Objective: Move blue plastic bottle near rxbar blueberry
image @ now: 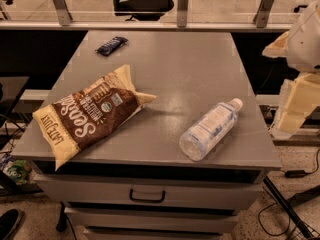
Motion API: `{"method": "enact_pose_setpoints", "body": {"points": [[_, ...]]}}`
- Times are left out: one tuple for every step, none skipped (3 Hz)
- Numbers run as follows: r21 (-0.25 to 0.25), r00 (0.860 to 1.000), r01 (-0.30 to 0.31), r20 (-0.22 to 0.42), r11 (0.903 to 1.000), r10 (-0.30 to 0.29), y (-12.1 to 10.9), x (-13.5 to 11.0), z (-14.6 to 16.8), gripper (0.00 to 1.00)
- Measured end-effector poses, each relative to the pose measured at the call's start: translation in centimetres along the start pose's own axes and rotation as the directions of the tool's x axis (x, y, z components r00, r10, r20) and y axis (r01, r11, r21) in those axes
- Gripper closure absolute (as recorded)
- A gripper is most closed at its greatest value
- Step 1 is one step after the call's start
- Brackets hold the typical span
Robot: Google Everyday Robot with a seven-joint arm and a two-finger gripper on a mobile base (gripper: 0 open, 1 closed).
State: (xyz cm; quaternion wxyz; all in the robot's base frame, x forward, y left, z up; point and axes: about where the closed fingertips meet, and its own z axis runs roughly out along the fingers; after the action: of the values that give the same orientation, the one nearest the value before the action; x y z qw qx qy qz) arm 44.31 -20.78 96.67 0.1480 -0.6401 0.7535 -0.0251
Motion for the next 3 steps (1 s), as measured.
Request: {"method": "enact_pose_setpoints", "body": {"points": [[-0.069,0.993,0.111,0.049,0.9915,-0.107,-0.1,-1.1,2.6,0.00],[-0.128,0.970,0.230,0.109,0.9648,-0.217,0.0,-2.2,6.2,0.00],[-0.162,0.942,0.325,0.145,0.9316,-0.304,0.2,-3.4,9.0,0.00]]}}
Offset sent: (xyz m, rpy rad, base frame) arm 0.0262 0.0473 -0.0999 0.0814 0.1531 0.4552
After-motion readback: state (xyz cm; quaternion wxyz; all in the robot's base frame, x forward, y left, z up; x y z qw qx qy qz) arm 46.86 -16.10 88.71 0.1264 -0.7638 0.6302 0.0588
